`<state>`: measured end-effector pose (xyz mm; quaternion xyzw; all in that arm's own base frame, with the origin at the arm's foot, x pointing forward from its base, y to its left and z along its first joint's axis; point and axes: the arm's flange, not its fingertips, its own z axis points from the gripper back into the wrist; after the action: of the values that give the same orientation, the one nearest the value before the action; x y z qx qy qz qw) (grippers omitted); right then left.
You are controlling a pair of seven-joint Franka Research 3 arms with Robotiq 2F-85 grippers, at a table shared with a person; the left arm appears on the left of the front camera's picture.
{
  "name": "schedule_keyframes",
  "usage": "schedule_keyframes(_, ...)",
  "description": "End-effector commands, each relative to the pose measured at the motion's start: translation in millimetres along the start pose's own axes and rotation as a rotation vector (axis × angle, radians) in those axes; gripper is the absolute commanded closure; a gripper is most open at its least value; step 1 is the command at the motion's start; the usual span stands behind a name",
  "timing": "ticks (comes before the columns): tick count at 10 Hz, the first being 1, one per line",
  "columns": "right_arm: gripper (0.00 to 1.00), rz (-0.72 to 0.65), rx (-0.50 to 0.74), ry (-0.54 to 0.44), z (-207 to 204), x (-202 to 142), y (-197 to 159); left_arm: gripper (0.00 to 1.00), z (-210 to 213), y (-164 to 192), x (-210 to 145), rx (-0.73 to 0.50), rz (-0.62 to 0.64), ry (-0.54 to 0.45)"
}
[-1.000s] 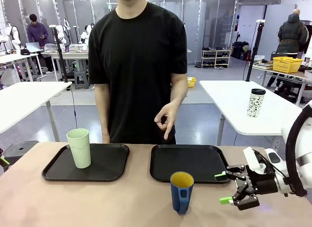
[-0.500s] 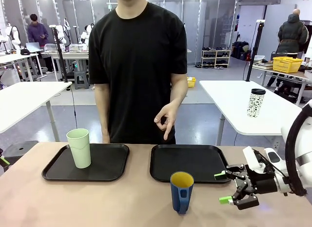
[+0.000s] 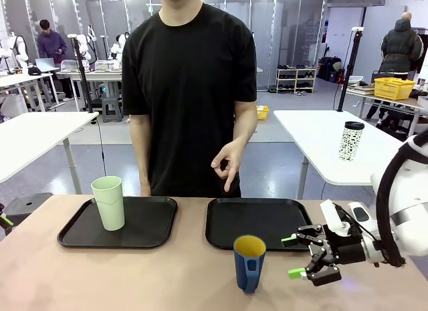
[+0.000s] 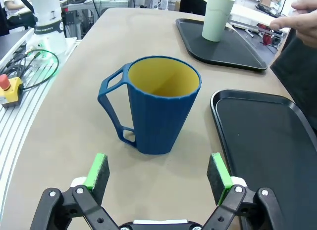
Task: Sort and store the cups by type.
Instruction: Pick up the Handle plastic cup and place it into the empty Flat Tray.
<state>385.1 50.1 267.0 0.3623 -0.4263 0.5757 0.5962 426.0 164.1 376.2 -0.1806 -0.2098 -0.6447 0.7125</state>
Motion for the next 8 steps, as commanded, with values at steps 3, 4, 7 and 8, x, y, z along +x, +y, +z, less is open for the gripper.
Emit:
schedule_keyframes(3, 0.00, -0.028, 0.030, 0.038, -32.6, 7.1, -18.0, 0.00, 1.6, 4.4, -1.8, 0.010, -0.018, -0.028)
schedule_keyframes(4, 0.00, -0.034, 0.037, 0.043, -38.3, 8.4, -20.9, 0.00, 1.6, 4.4, -1.8, 0.010, -0.018, -0.028)
schedule_keyframes(7, 0.00, -0.055, 0.061, 0.044, -54.2, 6.3, -30.8, 0.00, 1.6, 4.4, -1.8, 0.010, -0.018, -0.028)
schedule_keyframes(8, 0.00, -0.054, 0.080, 0.052, -59.0, 3.3, -32.5, 0.00, 1.6, 4.4, -1.8, 0.010, -0.018, -0.028)
